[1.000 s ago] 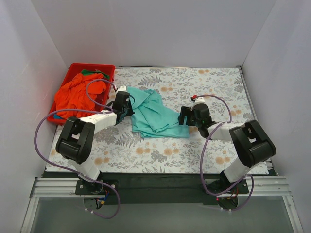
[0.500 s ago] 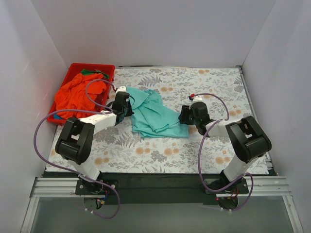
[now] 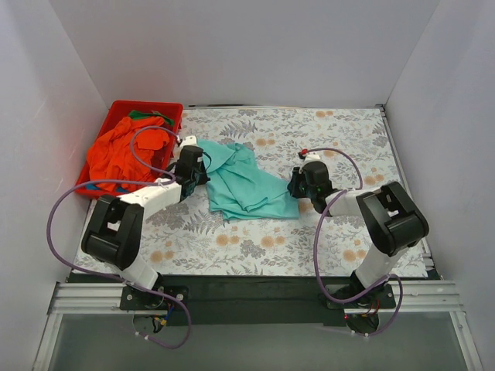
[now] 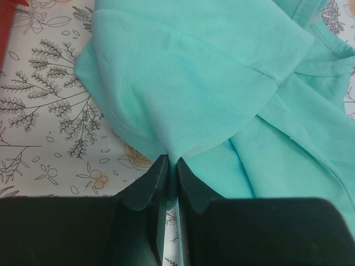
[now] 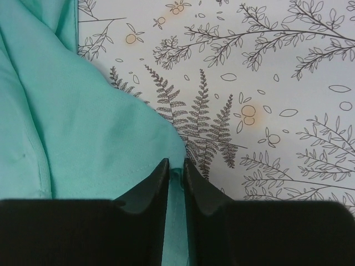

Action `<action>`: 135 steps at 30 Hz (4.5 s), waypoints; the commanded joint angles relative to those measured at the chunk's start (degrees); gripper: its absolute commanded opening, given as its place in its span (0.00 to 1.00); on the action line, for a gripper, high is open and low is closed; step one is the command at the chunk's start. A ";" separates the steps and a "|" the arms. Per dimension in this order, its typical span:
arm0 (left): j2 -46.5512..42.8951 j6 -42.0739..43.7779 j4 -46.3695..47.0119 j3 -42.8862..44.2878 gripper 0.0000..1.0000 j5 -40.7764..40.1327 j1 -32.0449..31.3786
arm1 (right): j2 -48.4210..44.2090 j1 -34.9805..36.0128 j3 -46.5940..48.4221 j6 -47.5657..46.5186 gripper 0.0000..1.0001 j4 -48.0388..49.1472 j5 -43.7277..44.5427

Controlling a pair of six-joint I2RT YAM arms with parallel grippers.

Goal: Fold and stack the t-shirts
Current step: Move the tshirt to the center of the board, then flatten the tshirt out

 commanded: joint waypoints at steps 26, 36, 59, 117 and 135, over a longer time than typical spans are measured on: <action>-14.37 -0.23 1.01 -3.65 0.00 -4.43 6.26 | -17.58 -17.36 13.58 -7.66 0.01 -13.65 6.13; -9.90 -0.41 1.02 -3.47 0.00 1.11 6.62 | -17.57 -17.72 9.92 -4.52 0.66 -17.09 -1.67; -5.68 -0.32 3.12 -2.60 0.00 2.26 6.62 | -5.89 -16.48 4.28 -1.25 0.63 -6.10 -9.42; -29.49 -43.91 35.65 23.58 0.00 68.09 30.00 | -51.94 -19.65 40.31 -6.96 0.01 -33.26 -14.52; -1.03 -31.97 26.25 35.36 0.00 60.62 24.82 | -21.82 -21.05 43.83 -6.70 0.01 -29.66 -8.27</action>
